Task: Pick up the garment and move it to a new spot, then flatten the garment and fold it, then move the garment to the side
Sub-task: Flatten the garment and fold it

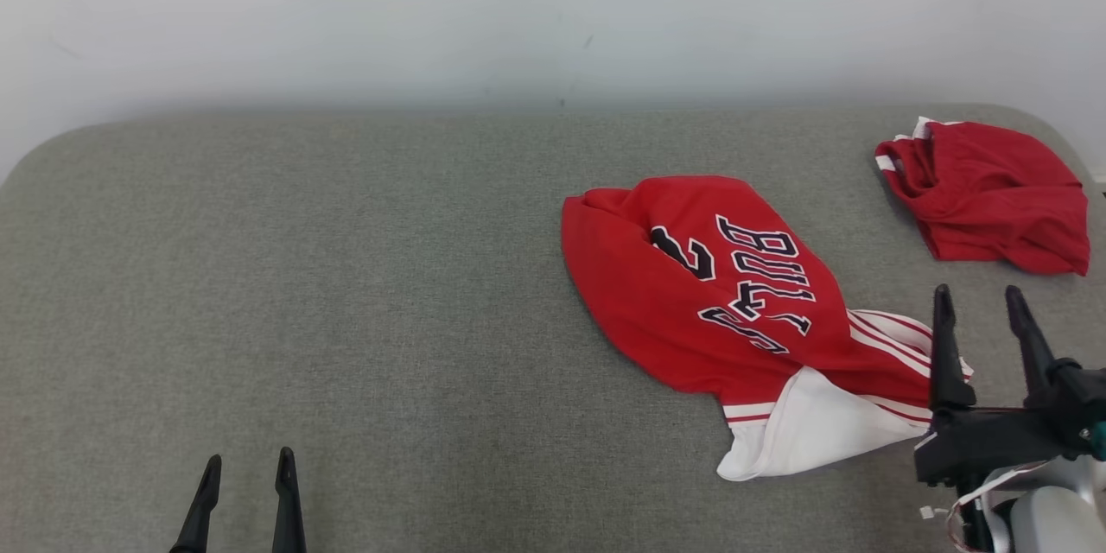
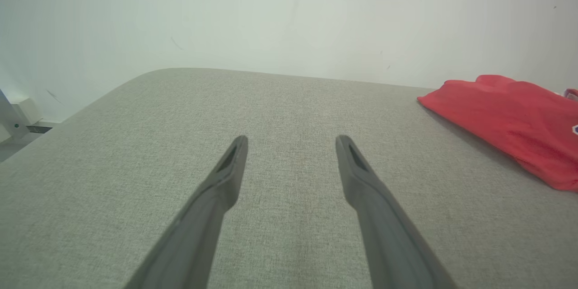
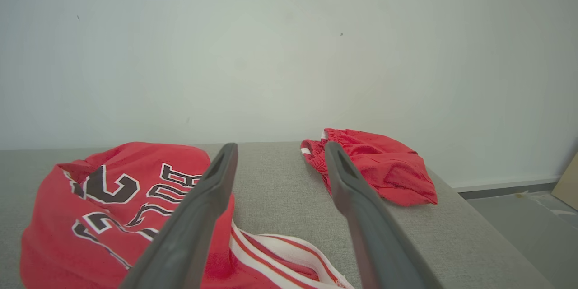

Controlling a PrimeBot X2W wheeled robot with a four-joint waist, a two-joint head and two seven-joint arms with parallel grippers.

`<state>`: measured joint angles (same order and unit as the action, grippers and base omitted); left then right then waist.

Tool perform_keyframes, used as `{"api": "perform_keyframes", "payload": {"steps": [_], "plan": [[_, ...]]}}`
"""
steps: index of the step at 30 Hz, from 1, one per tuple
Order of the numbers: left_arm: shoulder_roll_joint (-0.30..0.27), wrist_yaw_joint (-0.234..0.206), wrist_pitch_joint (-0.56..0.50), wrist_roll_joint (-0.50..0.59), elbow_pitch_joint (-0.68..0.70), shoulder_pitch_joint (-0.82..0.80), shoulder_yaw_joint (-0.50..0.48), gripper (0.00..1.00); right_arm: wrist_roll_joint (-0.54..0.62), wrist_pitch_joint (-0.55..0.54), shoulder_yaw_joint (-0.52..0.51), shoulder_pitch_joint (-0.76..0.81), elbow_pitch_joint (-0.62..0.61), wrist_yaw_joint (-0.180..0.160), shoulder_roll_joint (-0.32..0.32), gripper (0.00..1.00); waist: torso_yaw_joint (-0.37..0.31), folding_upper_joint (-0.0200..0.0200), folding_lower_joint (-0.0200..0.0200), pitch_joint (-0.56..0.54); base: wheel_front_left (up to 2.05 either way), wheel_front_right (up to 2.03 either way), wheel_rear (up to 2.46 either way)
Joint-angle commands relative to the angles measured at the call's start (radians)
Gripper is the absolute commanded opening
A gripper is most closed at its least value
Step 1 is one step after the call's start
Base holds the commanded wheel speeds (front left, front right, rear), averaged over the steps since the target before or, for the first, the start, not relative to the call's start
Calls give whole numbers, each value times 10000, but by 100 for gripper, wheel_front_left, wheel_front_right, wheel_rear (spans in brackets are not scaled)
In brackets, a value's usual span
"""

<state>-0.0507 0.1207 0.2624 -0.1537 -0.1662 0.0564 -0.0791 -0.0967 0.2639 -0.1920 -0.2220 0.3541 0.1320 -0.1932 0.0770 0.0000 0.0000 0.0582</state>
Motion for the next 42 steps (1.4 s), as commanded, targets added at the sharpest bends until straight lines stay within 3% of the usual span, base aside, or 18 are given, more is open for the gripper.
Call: {"api": "perform_keyframes", "payload": {"steps": [1,6,12,26,28,29,30,37,42], "plan": [[9,1,34,73,23,-40,-31,100,-79,0,127,230,-279,-30,197,100,-91,0,0,1,0,0,0],[8,25,34,157,71,-191,55,100,-278,0,746,798,-479,-30,681,100,-332,0,0,68,0,0,0],[8,43,34,164,70,-272,59,100,-293,0,1563,1125,299,-30,724,100,-439,0,0,132,0,0,0],[6,81,34,115,6,-334,95,100,-262,-249,3366,-1697,4736,-30,39,100,-194,0,0,261,0,0,0],[9,83,34,69,12,-338,104,100,-308,-204,3525,-1975,5190,-30,-32,45,-93,0,0,281,0,0,0],[6,75,34,43,14,-319,71,100,-327,-188,3625,-2092,5420,-30,-40,9,-72,0,0,287,0,0,0],[8,65,34,45,21,-303,55,100,-362,-201,3686,-2182,5678,-30,-57,0,-52,0,0,293,0,0,0],[8,21,34,-25,15,-135,17,100,-670,5,3830,-2332,5997,-30,-160,0,-40,0,0,228,0,0,0],[9,-26,34,-93,-3,-2,61,100,-1051,9,3455,-1113,3800,-30,-358,0,-280,0,0,169,0,0,0]]}}
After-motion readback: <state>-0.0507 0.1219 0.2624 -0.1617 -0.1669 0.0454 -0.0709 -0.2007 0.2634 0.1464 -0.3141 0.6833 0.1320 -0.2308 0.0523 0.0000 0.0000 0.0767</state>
